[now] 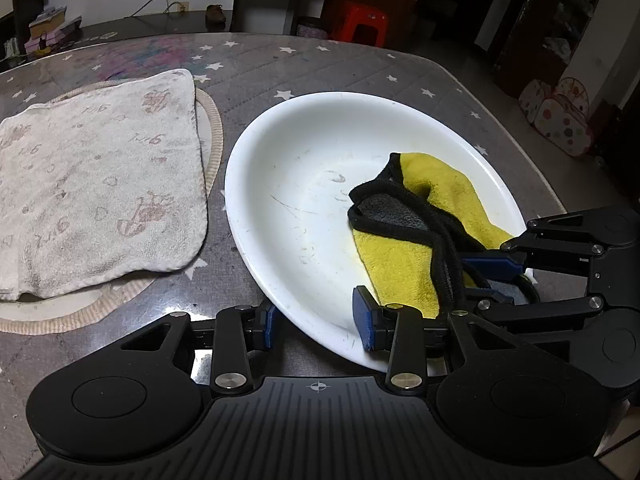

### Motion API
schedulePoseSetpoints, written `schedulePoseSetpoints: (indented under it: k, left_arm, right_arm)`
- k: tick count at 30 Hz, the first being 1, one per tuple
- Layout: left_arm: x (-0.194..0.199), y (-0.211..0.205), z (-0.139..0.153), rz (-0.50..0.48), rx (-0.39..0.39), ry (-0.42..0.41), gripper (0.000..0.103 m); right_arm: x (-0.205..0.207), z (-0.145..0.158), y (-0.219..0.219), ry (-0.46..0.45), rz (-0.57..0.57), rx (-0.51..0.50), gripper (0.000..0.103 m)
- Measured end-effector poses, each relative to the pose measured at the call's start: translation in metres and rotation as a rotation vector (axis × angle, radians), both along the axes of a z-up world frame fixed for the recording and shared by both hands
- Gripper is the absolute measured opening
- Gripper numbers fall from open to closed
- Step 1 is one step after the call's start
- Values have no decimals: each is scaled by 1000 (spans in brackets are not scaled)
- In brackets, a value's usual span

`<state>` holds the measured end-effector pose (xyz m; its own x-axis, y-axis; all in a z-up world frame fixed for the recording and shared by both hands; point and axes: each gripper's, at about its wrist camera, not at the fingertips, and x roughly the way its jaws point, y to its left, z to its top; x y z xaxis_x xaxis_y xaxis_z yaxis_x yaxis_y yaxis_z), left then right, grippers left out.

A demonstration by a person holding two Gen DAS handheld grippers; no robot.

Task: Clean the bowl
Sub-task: 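Wipe the cloth across the bowl bottom with the right tool, then rub the cloth along the bowl interior toward the rim with the right tool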

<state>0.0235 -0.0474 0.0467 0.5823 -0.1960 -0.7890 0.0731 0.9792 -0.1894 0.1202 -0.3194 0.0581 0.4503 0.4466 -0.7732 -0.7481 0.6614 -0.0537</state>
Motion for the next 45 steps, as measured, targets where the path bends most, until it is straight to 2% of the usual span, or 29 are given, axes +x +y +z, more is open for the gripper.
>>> schedulePoseSetpoints:
  k: [20, 22, 30, 45]
  left_arm:
    - [-1, -9, 0, 34, 60, -17, 39]
    - [-1, -10, -1, 31, 66, -20, 40]
    - [-2, -13, -1, 25, 80, -31, 41]
    - [-2, -15, -1, 22, 89, -35, 43]
  right_arm:
    - [-5, 7, 3, -100, -47, -54, 26]
    - [7, -20, 3, -111, -52, -61, 26]
    - [18, -21, 3, -158, -93, -80, 26]
    - [25, -20, 3, -157, -108, -97, 26]
